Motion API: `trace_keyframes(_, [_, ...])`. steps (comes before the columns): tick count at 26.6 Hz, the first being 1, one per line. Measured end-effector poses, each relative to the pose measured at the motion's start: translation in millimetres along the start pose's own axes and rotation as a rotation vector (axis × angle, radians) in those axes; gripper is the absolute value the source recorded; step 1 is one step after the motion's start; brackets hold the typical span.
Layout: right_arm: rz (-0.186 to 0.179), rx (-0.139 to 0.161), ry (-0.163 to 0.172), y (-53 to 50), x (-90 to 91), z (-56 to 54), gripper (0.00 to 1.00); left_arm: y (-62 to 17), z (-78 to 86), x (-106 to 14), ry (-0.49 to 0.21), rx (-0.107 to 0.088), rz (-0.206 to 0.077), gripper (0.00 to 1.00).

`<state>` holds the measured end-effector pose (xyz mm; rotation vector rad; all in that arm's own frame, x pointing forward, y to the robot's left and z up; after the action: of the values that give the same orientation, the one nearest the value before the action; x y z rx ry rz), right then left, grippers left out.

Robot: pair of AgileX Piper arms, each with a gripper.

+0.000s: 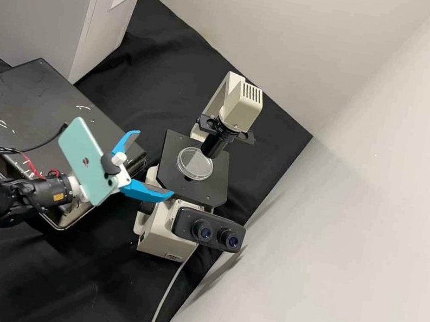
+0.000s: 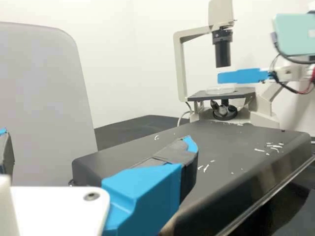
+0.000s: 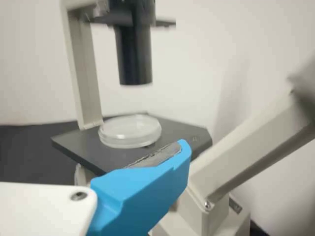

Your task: Place the petri dish on the microscope

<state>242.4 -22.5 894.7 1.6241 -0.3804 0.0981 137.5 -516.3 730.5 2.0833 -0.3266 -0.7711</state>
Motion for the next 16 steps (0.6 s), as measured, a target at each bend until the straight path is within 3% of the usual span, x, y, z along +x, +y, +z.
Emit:
trace_keyframes(3, [0.053,0.025,0.072,-0.9,-21.2,-4.2,1.0,2.1,-3.1,-0.6,0.037,-0.01,0.016,1.0])
trace_keyframes(5, [0.065,0.081,0.096,-2.0,-30.9,-4.1,1.0,2.4,-4.7,-0.8,0.068,-0.019,0.02,1.0])
trace_keyframes(7, [0.056,0.13,0.089,-3.6,-37.3,-2.4,1.0,5.6,-3.4,-2.3,0.081,0.014,0.04,1.0])
trace_keyframes(10, [0.049,0.16,0.081,-5.2,-42.9,-0.6,1.0,9.9,-0.5,-4.7,0.092,0.049,0.064,1.0])
trace_keyframes(13, [0.046,0.171,0.078,-5.8,-44.4,0.1,1.0,12.2,1.5,-6.8,0.114,0.054,0.077,1.0])
trace_keyframes(16, [0.045,0.178,0.077,-6.0,-44.7,0.3,1.0,15.1,1.8,-8.8,0.128,0.038,0.094,1.0])
